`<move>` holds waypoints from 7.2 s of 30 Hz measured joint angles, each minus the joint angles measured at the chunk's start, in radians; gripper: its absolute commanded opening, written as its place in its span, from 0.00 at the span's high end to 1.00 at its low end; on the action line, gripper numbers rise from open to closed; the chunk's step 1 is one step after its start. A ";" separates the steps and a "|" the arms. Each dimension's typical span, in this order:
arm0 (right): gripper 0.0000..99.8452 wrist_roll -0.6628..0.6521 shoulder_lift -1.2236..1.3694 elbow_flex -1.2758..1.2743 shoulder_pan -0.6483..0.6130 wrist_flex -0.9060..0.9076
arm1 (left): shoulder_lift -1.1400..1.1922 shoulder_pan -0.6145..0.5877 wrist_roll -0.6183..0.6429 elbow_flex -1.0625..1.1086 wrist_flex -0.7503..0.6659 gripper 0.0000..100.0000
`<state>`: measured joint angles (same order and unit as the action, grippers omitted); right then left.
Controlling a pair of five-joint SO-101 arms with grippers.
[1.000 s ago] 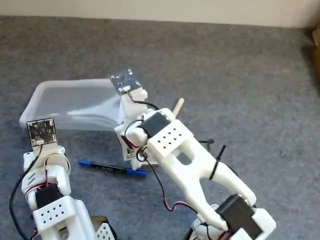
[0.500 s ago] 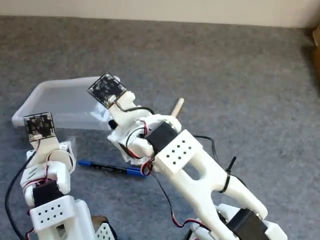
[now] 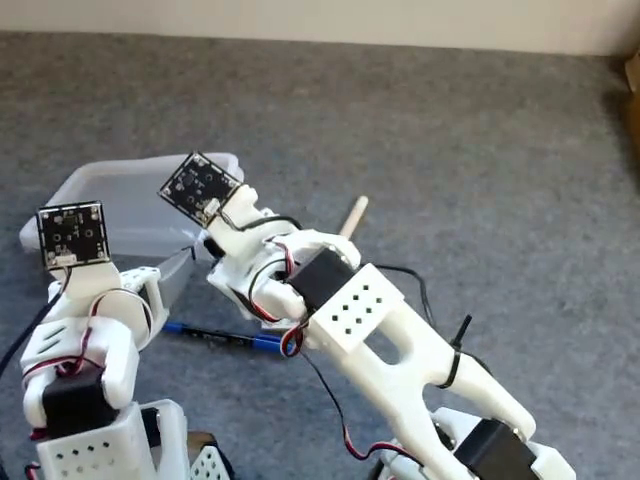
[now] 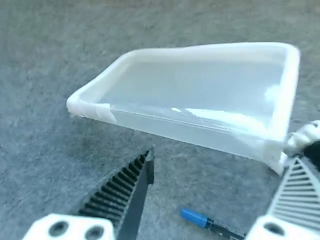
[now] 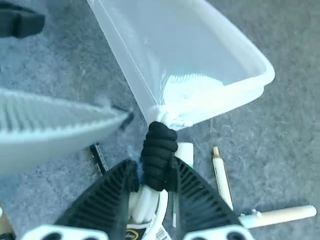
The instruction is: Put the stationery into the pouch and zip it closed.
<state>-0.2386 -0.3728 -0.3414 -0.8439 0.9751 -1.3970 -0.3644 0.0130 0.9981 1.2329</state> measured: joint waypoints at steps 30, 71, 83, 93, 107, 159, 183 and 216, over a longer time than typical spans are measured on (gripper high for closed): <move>1.00 0.044 -0.431 -0.514 -0.071 -0.542 | -0.405 0.084 0.066 -0.051 0.172 0.63; 1.00 0.044 -0.430 -0.528 -0.107 -0.569 | -0.404 0.121 0.066 0.245 0.012 0.63; 1.00 0.044 -0.430 -0.528 -0.109 -0.569 | -0.391 0.121 0.081 0.264 -0.011 0.68; 1.00 0.044 -0.430 -0.528 -0.110 -0.569 | -0.391 0.077 0.083 0.264 -0.037 0.71; 1.00 0.044 -0.428 -0.548 -0.114 -0.539 | -0.391 0.046 0.083 0.313 -0.110 0.82; 1.00 -0.149 -0.428 -0.565 0.178 -0.537 | -0.387 -0.052 0.086 0.318 -0.153 0.99; 1.00 -0.150 -0.758 -0.565 0.092 -0.258 | -0.382 -0.025 0.083 0.342 -0.153 0.84; 0.85 -0.152 -0.821 -0.583 0.068 -0.253 | -0.381 -0.015 0.064 0.342 -0.164 0.99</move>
<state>-0.3905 -1.1937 -0.9244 -0.7764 0.7219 -1.7776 -0.3798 0.0775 1.3403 1.0687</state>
